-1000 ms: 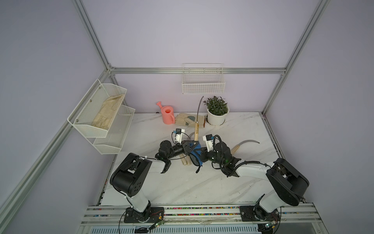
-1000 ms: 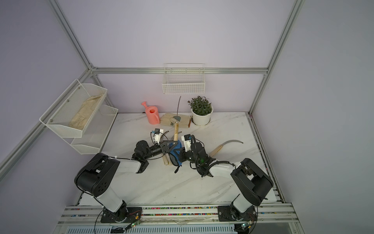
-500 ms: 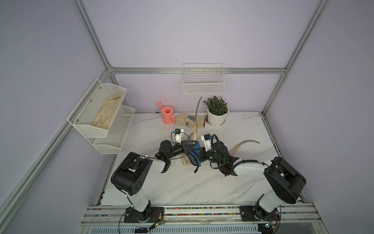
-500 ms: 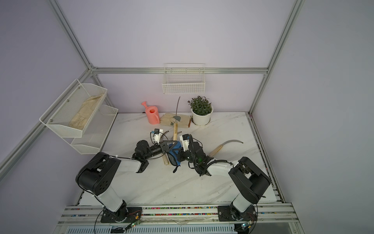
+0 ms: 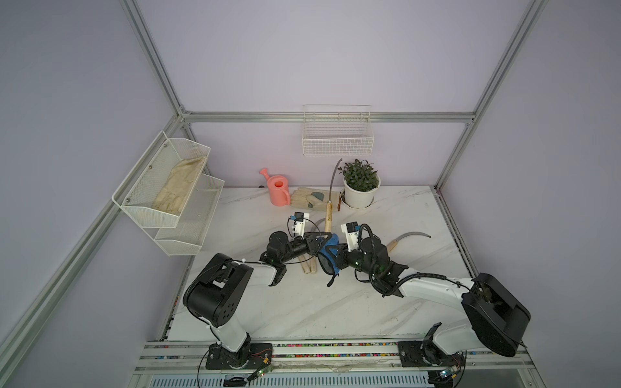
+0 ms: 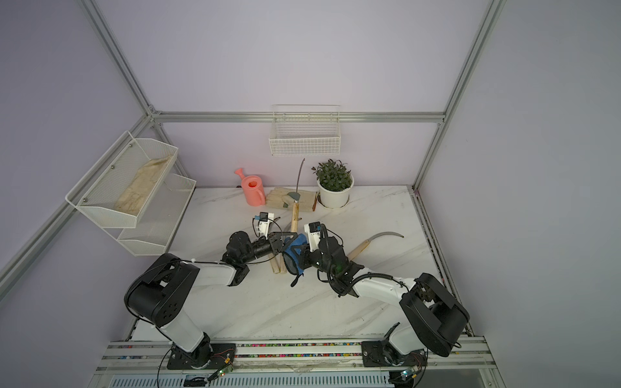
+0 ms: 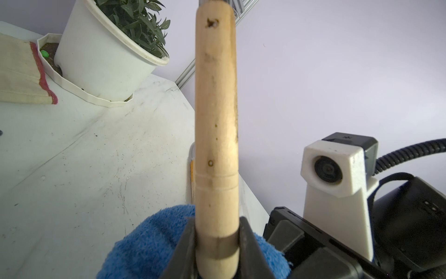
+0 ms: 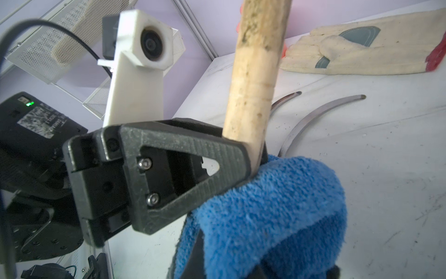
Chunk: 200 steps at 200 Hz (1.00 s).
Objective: Wipe small sickles with rags
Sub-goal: Wipe the small sickle.
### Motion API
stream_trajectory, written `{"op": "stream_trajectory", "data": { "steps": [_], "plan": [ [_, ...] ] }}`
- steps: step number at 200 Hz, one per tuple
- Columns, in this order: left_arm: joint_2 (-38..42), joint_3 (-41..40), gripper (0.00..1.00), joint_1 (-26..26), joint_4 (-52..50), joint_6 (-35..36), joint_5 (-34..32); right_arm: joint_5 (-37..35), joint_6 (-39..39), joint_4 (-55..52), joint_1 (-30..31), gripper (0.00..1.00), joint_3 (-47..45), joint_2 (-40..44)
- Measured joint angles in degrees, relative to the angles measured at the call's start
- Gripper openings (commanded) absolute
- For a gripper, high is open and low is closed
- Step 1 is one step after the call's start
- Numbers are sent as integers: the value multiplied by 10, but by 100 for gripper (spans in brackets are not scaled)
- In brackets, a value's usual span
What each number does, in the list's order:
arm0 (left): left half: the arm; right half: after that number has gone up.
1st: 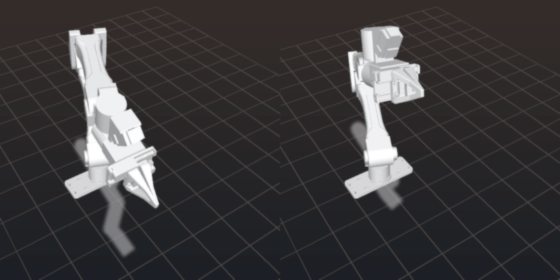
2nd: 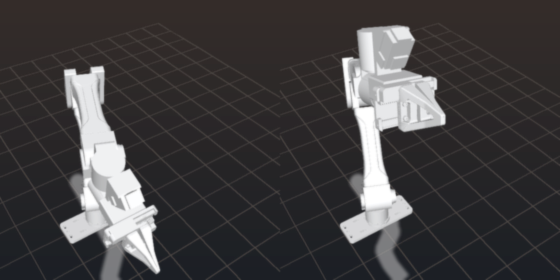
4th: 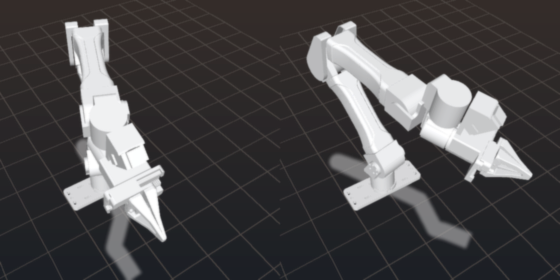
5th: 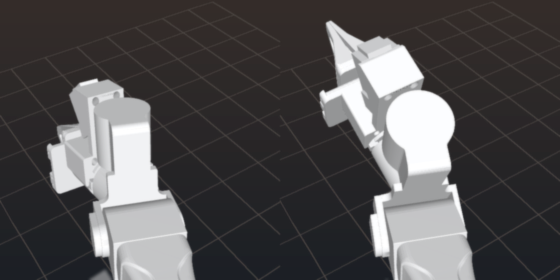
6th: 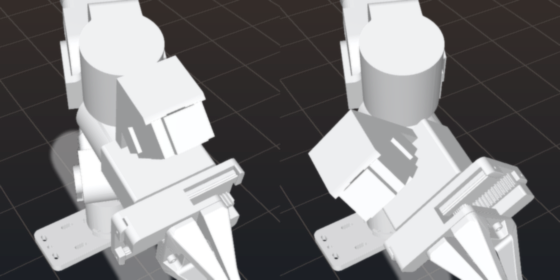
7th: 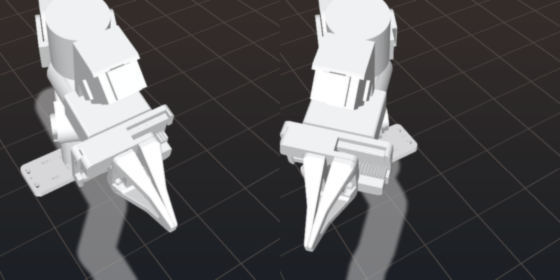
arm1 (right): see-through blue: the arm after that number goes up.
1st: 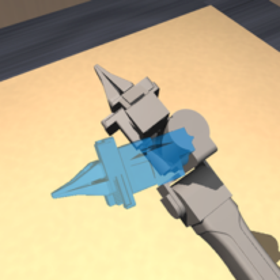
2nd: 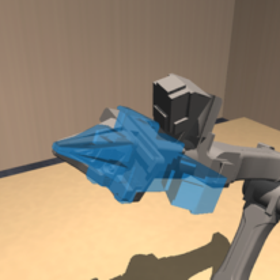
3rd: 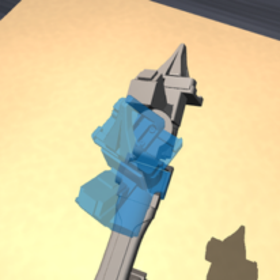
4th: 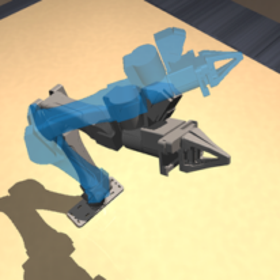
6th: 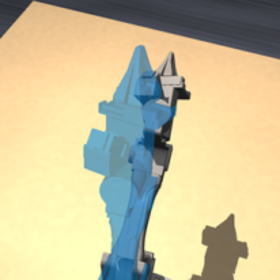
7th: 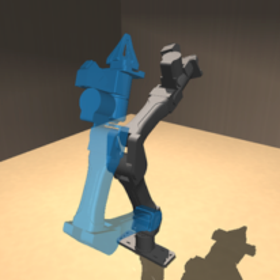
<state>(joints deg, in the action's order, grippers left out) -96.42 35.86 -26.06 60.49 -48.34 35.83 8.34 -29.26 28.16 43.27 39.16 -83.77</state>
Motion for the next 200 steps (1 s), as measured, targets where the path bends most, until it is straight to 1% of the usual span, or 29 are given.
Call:
{"op": "stream_trajectory", "data": {
  "steps": [28, 56, 77, 102, 135, 163, 178, 191, 200],
  "plan": [
    [0, 0, 0, 0, -18, 6, -9, -15, 2, -4, 24, 0, 21, -31],
    [0, 0, 0, -1, -31, 12, -12, -34, 4, -14, 30, 0, 22, -32],
    [3, 0, 0, -5, -33, 14, -16, -38, 6, -22, 22, 0, 21, -26],
    [9, 0, 0, -9, -33, 16, -23, -25, 6, -22, 7, 0, 19, -17],
    [12, 0, 0, -10, -39, 26, -28, -20, 6, -22, 13, 0, 19, -19],
    [15, 0, 0, -11, -69, 40, -37, -28, 10, -24, 17, 0, 21, -31],
    [21, 0, 0, -14, -86, 49, -45, -28, 8, -25, 9, 0, 19, -32],
    [31, 0, 0, -17, -102, 60, -56, -5, -4, -16, -10, 0, 12, -34],
    [39, 0, 0, -19, -113, 68, -66, 24, -15, -1, -36, 0, 6, -41]
  ]
}}
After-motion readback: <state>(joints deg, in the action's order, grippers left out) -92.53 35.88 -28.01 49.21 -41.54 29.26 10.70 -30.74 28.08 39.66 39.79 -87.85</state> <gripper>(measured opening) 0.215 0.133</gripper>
